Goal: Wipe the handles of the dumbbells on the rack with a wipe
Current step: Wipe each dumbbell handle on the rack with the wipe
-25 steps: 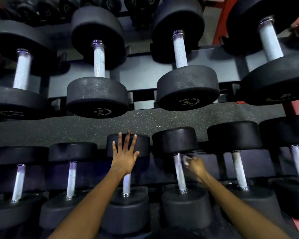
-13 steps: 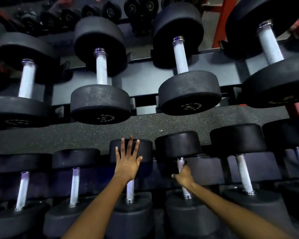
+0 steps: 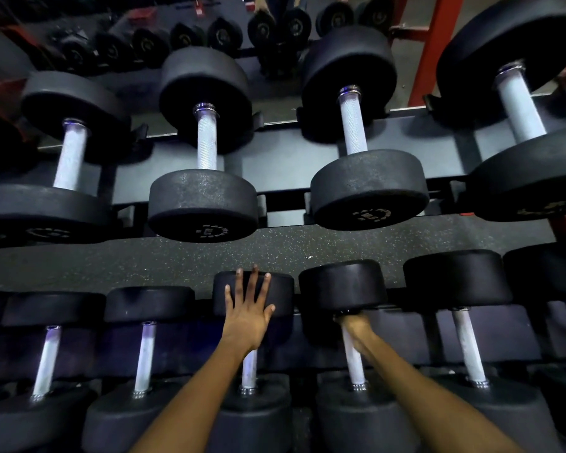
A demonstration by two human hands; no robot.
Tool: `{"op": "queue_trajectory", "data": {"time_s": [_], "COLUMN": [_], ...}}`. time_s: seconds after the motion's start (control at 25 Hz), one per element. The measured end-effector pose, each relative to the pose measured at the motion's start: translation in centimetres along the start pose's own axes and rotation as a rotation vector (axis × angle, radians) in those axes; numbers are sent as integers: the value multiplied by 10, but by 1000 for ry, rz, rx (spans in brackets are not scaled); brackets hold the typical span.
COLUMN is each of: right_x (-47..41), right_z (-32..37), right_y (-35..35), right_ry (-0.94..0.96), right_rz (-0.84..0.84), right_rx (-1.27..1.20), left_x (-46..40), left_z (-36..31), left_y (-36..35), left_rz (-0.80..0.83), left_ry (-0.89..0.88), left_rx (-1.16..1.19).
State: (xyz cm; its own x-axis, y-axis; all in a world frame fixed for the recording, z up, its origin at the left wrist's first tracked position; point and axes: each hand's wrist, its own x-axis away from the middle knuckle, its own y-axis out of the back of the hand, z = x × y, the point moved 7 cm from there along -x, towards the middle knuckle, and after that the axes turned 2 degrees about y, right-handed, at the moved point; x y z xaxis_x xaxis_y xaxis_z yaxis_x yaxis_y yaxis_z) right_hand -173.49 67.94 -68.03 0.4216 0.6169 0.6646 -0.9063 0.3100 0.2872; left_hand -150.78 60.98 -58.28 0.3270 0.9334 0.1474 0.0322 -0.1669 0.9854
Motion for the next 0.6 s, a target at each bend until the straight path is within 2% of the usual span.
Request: {"op": "queue_trajectory", "data": {"time_s": [0.04, 0.08, 0.16, 0.2, 0.24, 0.4, 0.48, 0.56, 0.6], "right_x": [-5, 0, 12, 25, 32, 5, -7, 0, 6], "right_z": [-3, -4, -15, -14, -11, -8, -8, -8, -6], "right_y": [5, 15, 32, 30, 17, -10, -15, -17, -16], "right_ry": [-12, -26, -14, -12, -21, 17, 23, -14, -41], "right_rz": [21, -30, -324, -400, -402, -208, -131, -242, -294], "right_rx": [-74, -124, -195, -210, -188, 33, 49, -8, 38], "left_x": [0, 1, 2, 2, 2, 2, 2, 4, 4], "left_z": [-1, -1, 1, 3, 5, -2, -1, -2, -2], "left_y": [0, 0, -2, -6, -9, -8, -9, -5, -4], "left_rz": [6, 18, 40, 64, 87, 123, 192, 183, 176], "left_ry": [-3, -6, -5, 6, 16, 11, 29, 15, 13], "left_rx": [-9, -18, -44, -55, -58, -84, -73, -49, -33]}}
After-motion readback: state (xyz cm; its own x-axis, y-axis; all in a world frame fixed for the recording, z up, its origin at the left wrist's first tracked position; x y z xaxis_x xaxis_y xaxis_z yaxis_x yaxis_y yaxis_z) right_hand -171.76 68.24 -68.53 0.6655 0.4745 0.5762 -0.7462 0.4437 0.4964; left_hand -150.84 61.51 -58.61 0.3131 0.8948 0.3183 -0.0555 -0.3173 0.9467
